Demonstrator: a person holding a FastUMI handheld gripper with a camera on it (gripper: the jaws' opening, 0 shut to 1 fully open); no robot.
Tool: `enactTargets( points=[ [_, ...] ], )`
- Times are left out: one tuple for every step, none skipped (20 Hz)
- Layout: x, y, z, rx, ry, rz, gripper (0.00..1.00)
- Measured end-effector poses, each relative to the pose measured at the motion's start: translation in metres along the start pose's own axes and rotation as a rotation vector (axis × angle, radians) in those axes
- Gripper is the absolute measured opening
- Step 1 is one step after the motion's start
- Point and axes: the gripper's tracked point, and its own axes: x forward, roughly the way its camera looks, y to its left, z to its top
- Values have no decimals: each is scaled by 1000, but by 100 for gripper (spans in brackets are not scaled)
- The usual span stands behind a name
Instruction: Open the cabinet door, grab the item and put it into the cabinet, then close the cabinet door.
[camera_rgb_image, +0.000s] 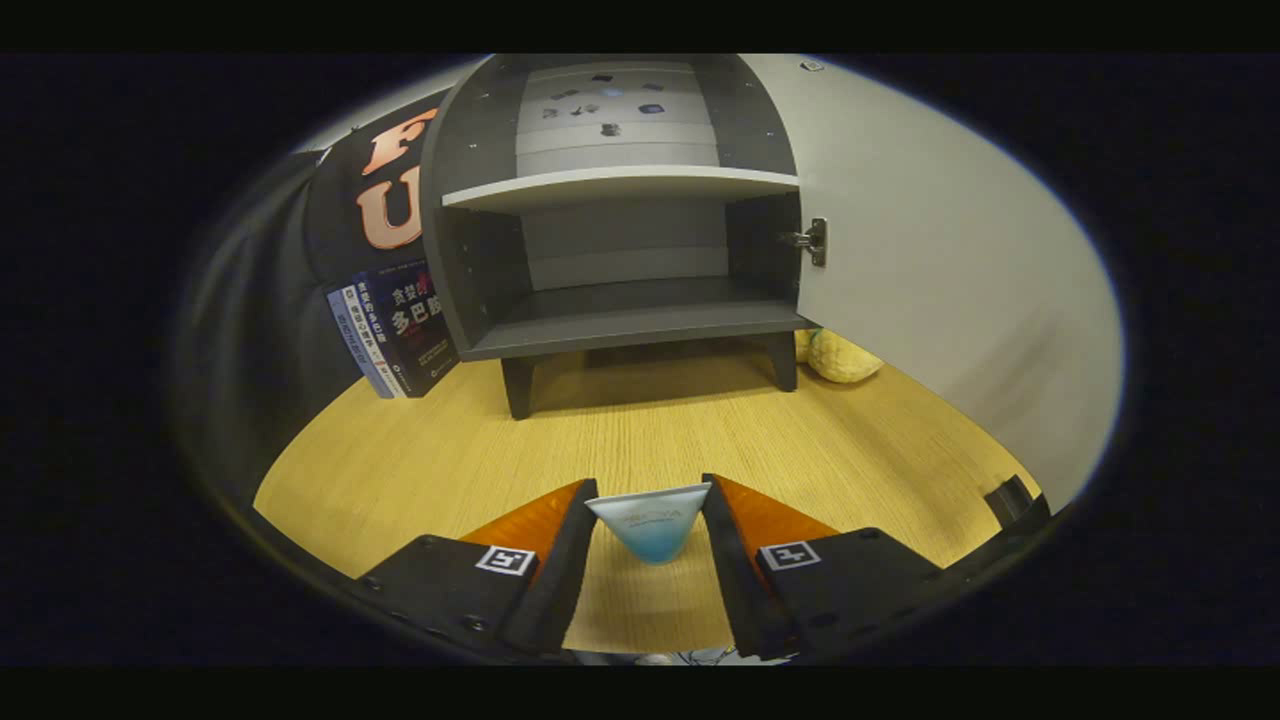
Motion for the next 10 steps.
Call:
enactTargets(
  points=[
    [-1,-1,0,0,16,-8,67],
    [-3,-1,2,3,25,-15,65],
    [-6,-2,8,7,27,-19,66],
    [-10,-1,15,13,25,-23,66],
    [-15,-1,22,21,23,-28,66],
    [-20,0,31,27,21,-28,65],
    [-24,1,40,34,17,-28,65],
    [-30,2,50,40,16,-28,65],
    [-36,2,61,44,15,-33,65],
    [-42,2,74,46,11,-39,65]
  ],
)
